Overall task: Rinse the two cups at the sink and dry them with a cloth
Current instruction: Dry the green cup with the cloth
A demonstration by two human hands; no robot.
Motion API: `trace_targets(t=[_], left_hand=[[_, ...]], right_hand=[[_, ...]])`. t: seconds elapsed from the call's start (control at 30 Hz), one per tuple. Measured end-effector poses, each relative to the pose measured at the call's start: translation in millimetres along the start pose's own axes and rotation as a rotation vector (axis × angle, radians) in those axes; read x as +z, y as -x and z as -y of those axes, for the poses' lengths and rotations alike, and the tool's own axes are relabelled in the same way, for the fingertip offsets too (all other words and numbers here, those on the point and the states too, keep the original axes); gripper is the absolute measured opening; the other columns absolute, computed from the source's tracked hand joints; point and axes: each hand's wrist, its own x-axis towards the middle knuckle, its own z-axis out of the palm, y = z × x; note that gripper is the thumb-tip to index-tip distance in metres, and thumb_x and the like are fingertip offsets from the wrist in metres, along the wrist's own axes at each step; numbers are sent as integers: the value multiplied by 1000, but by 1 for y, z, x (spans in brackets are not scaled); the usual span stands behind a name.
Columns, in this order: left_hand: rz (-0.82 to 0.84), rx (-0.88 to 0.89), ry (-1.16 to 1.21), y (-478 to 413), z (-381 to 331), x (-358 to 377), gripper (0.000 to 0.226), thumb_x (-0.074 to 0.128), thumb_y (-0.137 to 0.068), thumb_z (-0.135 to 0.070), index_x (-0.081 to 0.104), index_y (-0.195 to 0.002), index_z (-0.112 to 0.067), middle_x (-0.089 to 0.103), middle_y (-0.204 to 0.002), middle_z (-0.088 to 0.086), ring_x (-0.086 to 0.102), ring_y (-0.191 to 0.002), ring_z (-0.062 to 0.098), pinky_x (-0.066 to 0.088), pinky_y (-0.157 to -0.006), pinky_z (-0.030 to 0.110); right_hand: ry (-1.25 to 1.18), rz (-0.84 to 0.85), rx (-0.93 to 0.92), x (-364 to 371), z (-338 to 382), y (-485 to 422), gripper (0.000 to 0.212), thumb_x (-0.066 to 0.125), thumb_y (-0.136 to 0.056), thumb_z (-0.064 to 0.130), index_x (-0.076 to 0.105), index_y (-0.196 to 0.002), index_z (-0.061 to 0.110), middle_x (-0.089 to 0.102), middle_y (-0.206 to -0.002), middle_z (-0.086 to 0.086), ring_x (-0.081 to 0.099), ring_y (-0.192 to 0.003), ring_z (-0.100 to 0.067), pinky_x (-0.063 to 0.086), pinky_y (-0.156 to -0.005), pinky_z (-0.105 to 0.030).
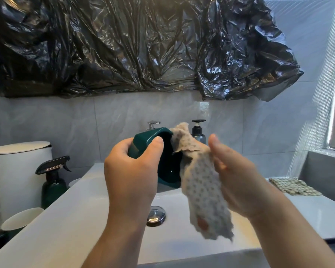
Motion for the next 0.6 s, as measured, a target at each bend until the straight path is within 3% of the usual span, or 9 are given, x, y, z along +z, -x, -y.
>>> trace_targets(t=[0.07, 0.13, 0.2, 0.27, 0.37, 0.43, 0.47, 0.53, 0.6], left_hand=[[9, 1, 13, 1, 0, 1, 24, 71, -70, -41, 73, -76, -18, 68, -66, -1, 63, -65, 23, 58, -65, 46], [27, 3, 25, 3, -1, 2, 25, 70, -70, -41, 74, -80, -19, 68, -67, -5, 62, -65, 19, 57, -64, 43], [71, 2, 34, 6, -2, 3, 25, 70, -70, -40, 74, -83, -19, 71, -70, -3, 64, -66, 19, 57, -63, 41], [136, 26, 25, 10, -5, 3, 25, 70, -71, -37, 75, -87, -18, 74, -74, 0, 68, -69, 19, 59, -62, 39], [202, 132, -8, 18, -8, 5, 22, 70, -71, -28, 74, -90, -19, 75, -77, 0, 70, -69, 14, 56, -60, 25], [237, 192, -47, 21, -10, 6, 25, 73, -67, -24, 72, -91, -22, 75, -78, -4, 70, -69, 10, 54, -60, 19], [260, 194, -79, 20, -10, 6, 28, 73, -64, -25, 70, -92, -25, 75, -80, -7, 70, -70, 9, 54, -60, 18], [321, 126, -176, 16, -14, 4, 33, 72, -59, -32, 66, -91, -29, 74, -80, -10, 70, -71, 7, 57, -61, 23], [385, 50, -266, 13, -16, 2, 33, 68, -55, -34, 66, -87, -28, 71, -73, -10, 67, -66, 11, 57, -59, 32]], right_hand=[[-184, 4, -20, -7, -4, 2, 61, 47, -80, 59, 76, -114, 17, 75, -114, -8, 72, -105, -19, 59, -84, -28], [-124, -112, -44, -8, -9, -3, 53, 40, -94, 53, 67, -128, 24, 71, -126, -7, 69, -111, -24, 58, -89, -38], [127, -275, -90, -7, -15, -10, 31, 46, -103, 27, 66, -127, 31, 74, -117, -5, 72, -102, -27, 58, -83, -43], [301, -367, -141, -6, -21, -12, 33, 54, -99, 4, 67, -119, 28, 76, -107, -8, 73, -99, -30, 60, -82, -46], [570, -480, -99, -6, -19, -12, 25, 58, -87, 1, 70, -101, 18, 76, -95, -15, 72, -95, -35, 57, -87, -57], [673, -582, -8, -10, -17, -11, 16, 59, -81, 13, 71, -92, 16, 75, -82, -15, 73, -83, -33, 60, -80, -53], [701, -635, 16, -12, -17, -11, 14, 58, -82, 14, 70, -89, 14, 73, -75, -14, 72, -73, -28, 61, -72, -45], [846, -676, -31, -7, -14, -9, 9, 57, -84, 9, 66, -85, 12, 70, -68, -10, 59, -54, -16, 51, -53, -33], [1025, -686, -89, 0, -14, -8, 11, 59, -82, 11, 61, -73, 16, 65, -60, -6, 50, -49, -12, 44, -48, -29]])
